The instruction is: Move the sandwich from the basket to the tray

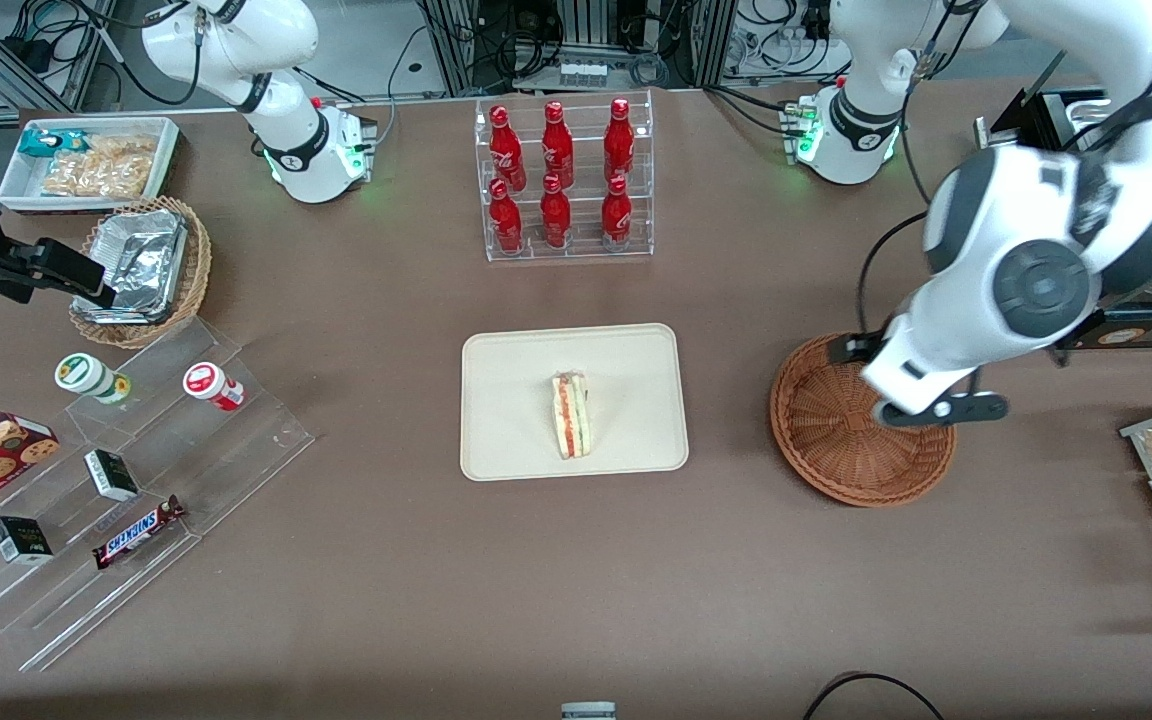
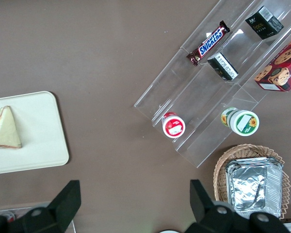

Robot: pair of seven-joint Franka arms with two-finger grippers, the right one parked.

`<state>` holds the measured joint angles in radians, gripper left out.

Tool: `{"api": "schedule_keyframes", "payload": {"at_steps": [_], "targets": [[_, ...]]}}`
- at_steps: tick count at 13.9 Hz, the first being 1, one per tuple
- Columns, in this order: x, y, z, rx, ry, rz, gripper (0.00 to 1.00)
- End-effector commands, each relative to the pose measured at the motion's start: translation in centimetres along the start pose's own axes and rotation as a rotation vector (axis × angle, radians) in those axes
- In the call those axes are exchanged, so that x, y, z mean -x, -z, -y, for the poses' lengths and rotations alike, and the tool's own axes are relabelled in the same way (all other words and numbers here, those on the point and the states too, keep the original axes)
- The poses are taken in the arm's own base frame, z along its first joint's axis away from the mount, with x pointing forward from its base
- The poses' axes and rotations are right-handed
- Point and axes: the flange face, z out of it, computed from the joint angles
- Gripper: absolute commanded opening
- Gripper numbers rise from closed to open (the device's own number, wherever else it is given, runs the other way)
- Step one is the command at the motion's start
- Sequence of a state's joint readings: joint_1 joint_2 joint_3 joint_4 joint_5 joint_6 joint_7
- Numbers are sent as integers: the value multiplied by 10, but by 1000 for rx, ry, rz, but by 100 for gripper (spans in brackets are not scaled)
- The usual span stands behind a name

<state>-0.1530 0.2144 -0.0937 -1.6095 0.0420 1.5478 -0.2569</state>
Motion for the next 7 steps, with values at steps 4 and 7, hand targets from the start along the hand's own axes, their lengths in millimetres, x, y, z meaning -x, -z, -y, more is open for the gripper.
{"api": "schedule_keyframes", "payload": {"at_steps": [4,7], "targets": [[49,53,87,34,-114,-35,100],[64,73,117,33,-107,-68,100]]}}
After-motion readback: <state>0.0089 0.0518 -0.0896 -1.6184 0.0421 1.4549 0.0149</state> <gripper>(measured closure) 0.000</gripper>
